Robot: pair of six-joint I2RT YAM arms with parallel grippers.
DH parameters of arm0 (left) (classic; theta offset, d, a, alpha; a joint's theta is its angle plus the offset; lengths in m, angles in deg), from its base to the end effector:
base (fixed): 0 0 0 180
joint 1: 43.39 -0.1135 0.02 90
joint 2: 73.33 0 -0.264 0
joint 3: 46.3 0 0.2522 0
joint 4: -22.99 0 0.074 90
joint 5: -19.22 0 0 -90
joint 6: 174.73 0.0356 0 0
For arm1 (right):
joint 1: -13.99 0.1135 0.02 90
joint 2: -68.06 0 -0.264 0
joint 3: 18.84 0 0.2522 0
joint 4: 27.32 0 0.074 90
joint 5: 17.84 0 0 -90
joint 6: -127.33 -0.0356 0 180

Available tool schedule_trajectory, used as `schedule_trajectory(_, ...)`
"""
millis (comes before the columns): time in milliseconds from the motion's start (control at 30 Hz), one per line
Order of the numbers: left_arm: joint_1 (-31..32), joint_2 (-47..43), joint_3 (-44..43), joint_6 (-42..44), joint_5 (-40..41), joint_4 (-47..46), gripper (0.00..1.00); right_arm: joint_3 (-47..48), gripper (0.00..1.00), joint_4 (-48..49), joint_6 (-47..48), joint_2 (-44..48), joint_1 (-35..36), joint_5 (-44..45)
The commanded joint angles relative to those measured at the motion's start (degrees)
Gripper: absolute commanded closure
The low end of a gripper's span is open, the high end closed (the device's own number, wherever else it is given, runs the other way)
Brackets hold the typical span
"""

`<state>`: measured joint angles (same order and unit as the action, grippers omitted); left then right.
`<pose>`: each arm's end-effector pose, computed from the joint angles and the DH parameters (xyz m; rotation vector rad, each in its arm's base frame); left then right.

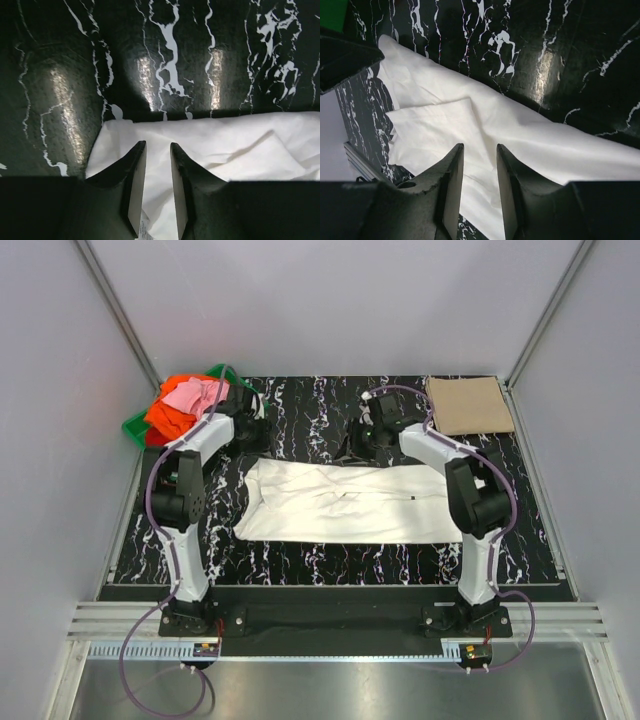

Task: Fold and stack the t-shirts
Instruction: Fold the tshirt

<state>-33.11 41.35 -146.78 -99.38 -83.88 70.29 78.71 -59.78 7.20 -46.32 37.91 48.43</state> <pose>0.4183 -0.0841 0.1960 -0.0240 2.6713 -0.4458 0.3963 0.1915 0.2001 -0.0602 2.5505 0.9048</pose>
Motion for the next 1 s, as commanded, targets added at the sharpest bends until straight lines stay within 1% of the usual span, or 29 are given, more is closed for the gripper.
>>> schedule_trajectory(0,0.1,0.7,-4.2,2.6,6.8,0.6,0.69,5.1,0.6,1.1,3.1,-2.8,1.5,-2.5)
schedule_trajectory(200,-0.2,4.4,-4.4,3.1,6.2,1.3,0.73,8.9,0.59,1.1,4.4,-7.6,2.9,-4.5)
schedule_trajectory(300,-0.2,4.8,-4.2,3.1,8.3,2.2,0.75,11.2,0.57,1.1,6.4,-9.5,3.8,-6.1)
schedule_trajectory(333,-0.1,4.7,-4.5,2.9,10.4,2.8,0.76,12.4,0.55,1.0,6.9,-10.2,4.1,-6.7)
schedule_trajectory(467,-0.2,3.6,-5.8,2.2,12.8,5.0,0.78,14.7,0.54,-0.3,8.5,-13.1,4.8,-6.5)
schedule_trajectory(500,-0.2,2.2,-6.0,2.0,12.8,5.1,0.78,14.9,0.54,-0.3,8.7,-13.3,4.9,-6.4)
schedule_trajectory(533,-0.2,1.4,-5.9,1.7,12.8,5.3,0.73,15.3,0.53,-0.5,8.9,-13.6,5.1,-6.3)
schedule_trajectory(600,-0.2,-1.6,-5.5,1.6,12.8,5.7,0.67,15.7,0.53,-0.5,9.4,-14.3,5.4,-6.2)
schedule_trajectory(733,-0.1,-8.0,-2.4,1.7,9.5,6.4,0.63,17.2,0.53,-1.5,10.0,-15.9,5.9,-5.9)
schedule_trajectory(767,-0.2,-10.9,0.3,1.6,6.7,6.1,0.62,17.2,0.53,-1.7,10.1,-15.9,6.0,-5.7)
schedule_trajectory(867,0.3,-15.1,5.4,0.7,3.0,5.3,0.62,16.8,0.53,-1.9,10.6,-15.4,6.4,-5.5)
schedule_trajectory(900,0.7,-17.8,9.2,0.5,1.9,4.4,0.62,16.6,0.53,-1.9,10.7,-15.2,6.5,-5.3)
schedule_trajectory(967,2.2,-20.4,12.9,-0.2,1.5,3.2,0.6,16.1,0.53,-1.9,11.0,-14.6,6.6,-5.1)
